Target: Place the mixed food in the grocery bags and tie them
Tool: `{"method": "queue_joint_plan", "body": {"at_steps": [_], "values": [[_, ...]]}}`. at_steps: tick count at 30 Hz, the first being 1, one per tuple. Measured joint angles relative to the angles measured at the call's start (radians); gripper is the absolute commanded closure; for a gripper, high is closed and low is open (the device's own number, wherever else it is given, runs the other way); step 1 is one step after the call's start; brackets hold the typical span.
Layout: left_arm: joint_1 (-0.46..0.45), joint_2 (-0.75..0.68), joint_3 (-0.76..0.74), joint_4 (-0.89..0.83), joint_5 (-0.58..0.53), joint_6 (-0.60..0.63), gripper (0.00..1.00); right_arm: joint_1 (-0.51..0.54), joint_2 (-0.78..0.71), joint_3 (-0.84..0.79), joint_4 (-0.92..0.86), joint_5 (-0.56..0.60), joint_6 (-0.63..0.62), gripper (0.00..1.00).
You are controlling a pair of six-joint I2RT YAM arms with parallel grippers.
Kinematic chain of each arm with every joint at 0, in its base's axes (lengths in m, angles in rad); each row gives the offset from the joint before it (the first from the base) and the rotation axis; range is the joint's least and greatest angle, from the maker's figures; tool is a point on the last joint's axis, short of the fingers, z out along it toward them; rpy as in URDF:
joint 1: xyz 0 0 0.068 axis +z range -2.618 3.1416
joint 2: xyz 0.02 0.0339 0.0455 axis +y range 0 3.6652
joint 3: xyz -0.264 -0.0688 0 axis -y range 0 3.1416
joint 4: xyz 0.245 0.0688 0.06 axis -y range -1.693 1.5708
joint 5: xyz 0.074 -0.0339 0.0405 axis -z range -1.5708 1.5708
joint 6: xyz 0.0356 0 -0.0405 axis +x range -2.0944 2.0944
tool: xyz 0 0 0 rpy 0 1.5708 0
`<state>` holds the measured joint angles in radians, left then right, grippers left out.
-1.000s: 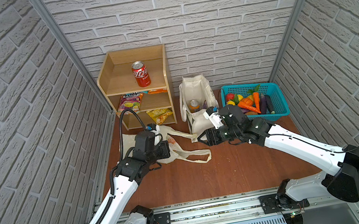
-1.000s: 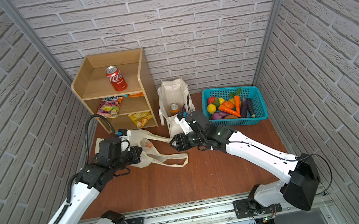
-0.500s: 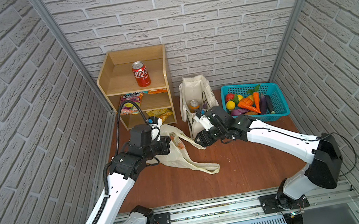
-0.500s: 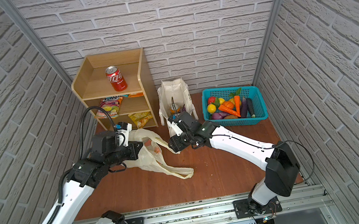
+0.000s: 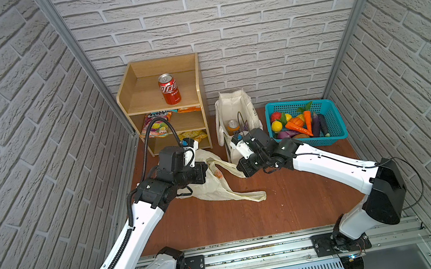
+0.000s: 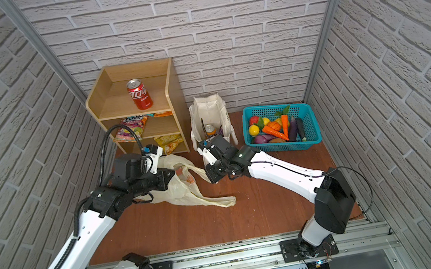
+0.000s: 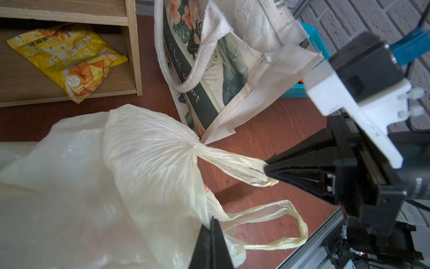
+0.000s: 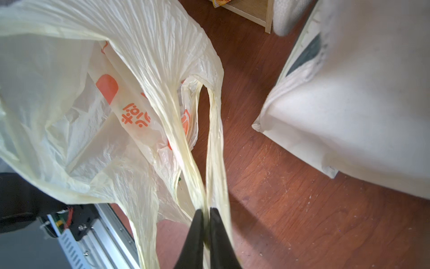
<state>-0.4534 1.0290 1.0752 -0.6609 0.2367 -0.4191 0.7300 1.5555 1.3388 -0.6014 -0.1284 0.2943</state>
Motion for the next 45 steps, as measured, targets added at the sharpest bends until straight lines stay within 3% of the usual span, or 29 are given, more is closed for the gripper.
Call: {"method": "queue_joint_plan", "body": {"at_steps": [2, 6, 8, 13, 17, 25, 29, 33, 39, 42, 45], "values": [[0.018, 0.002, 0.001, -0.002, 0.005, 0.008, 0.96, 0.000, -0.001, 0.019, -0.021, 0.002, -0.003, 0.94], [0.073, 0.013, 0.007, -0.013, 0.006, 0.029, 0.66, 0.000, -0.024, 0.057, -0.048, -0.003, 0.004, 0.95], [0.092, 0.024, 0.013, -0.017, -0.001, 0.037, 0.56, 0.000, -0.050, 0.074, -0.053, -0.013, 0.017, 0.94], [0.097, 0.031, 0.014, -0.013, -0.011, 0.031, 0.41, 0.000, -0.126, 0.114, -0.053, -0.043, 0.070, 0.94], [0.041, -0.015, -0.017, 0.011, -0.053, 0.004, 0.33, 0.000, -0.145, 0.125, -0.053, -0.060, 0.100, 0.95], [-0.201, -0.194, -0.103, 0.058, -0.291, -0.069, 0.28, 0.000, -0.134, 0.127, -0.055, -0.071, 0.117, 0.95], [-0.365, -0.208, -0.135, 0.070, -0.517, -0.091, 0.26, 0.000, -0.130, 0.138, -0.057, -0.071, 0.117, 0.95], [-0.471, -0.154, -0.138, 0.074, -0.715, -0.099, 0.24, 0.000, -0.130, 0.140, -0.058, -0.071, 0.117, 0.95], [-0.517, -0.014, -0.130, 0.069, -0.953, -0.126, 0.22, 0.000, -0.130, 0.140, -0.062, -0.069, 0.117, 0.94], [-0.517, 0.039, -0.130, 0.056, -1.017, -0.154, 0.23, 0.000, -0.130, 0.140, -0.062, -0.067, 0.117, 0.95], [-0.509, 0.076, -0.130, 0.034, -1.055, -0.188, 0.34, 0.000, -0.130, 0.140, -0.061, -0.063, 0.117, 0.94]]}}
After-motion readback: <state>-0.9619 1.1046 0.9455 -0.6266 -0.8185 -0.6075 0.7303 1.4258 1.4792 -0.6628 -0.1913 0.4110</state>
